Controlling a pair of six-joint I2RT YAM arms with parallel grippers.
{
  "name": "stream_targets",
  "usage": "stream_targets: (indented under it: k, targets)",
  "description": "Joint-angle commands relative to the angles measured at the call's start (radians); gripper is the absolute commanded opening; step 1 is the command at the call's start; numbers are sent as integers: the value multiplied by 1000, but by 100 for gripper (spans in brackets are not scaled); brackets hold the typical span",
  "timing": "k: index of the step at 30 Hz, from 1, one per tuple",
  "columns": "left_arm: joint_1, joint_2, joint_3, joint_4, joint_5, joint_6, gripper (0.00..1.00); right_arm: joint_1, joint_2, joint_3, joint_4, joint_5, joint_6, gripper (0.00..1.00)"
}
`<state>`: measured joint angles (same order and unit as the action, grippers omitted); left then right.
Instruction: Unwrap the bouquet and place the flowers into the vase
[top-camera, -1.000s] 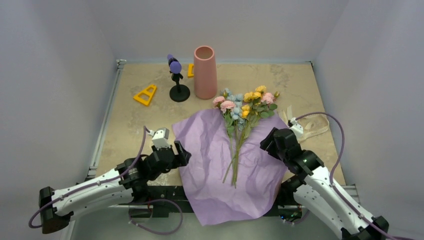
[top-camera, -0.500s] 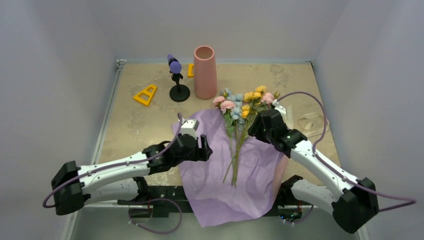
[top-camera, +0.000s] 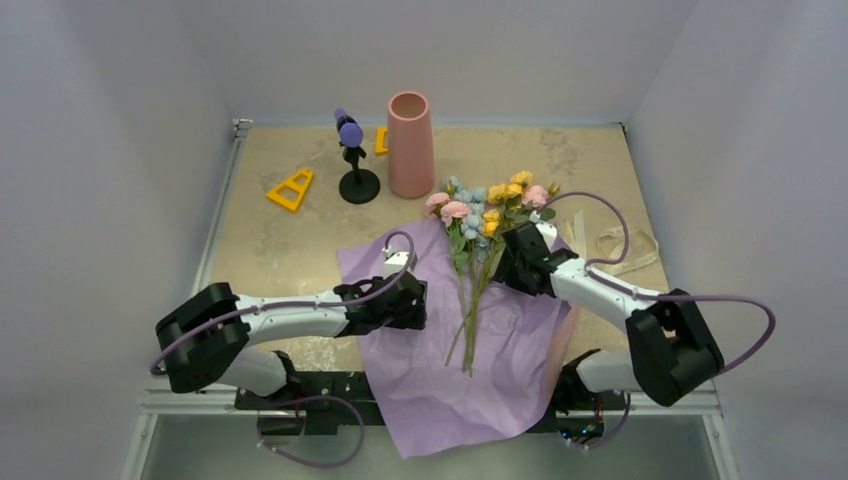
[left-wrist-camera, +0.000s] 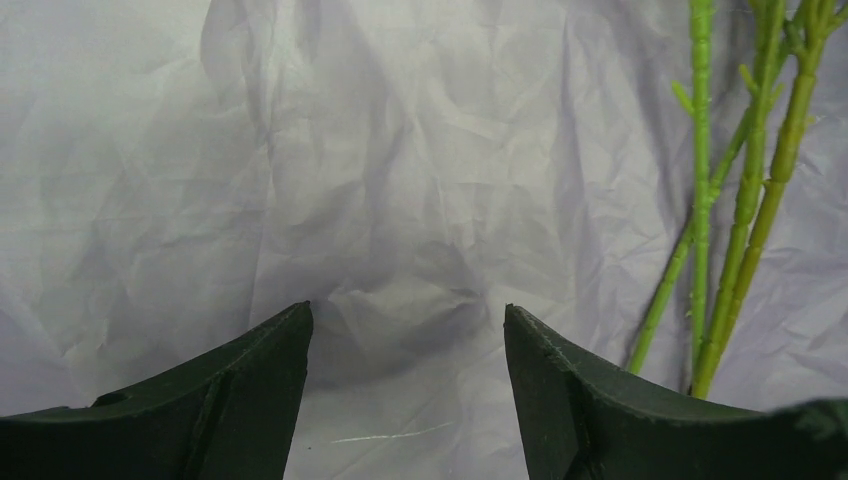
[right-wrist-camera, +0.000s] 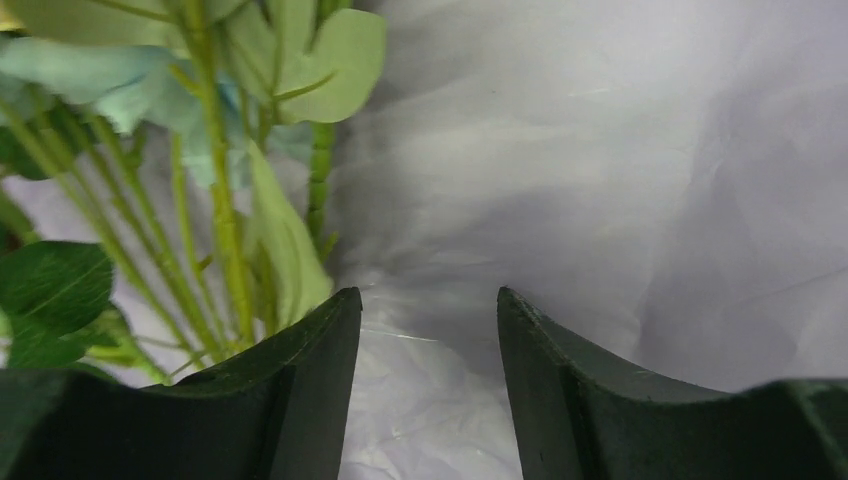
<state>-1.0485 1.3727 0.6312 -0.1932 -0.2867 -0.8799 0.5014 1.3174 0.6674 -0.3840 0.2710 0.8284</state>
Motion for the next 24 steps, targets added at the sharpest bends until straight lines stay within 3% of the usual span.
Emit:
stream_targets:
  k: [1, 10, 24]
  targets:
    - [12, 31, 33, 51, 4, -20, 74, -24, 44, -31, 72, 16, 25, 54]
    - [62, 86, 46, 73, 27, -6, 73, -82, 144, -18, 129, -13, 29, 40]
    - [177, 137, 84, 87, 92, 30, 72, -184, 224, 131, 75, -59, -7, 39]
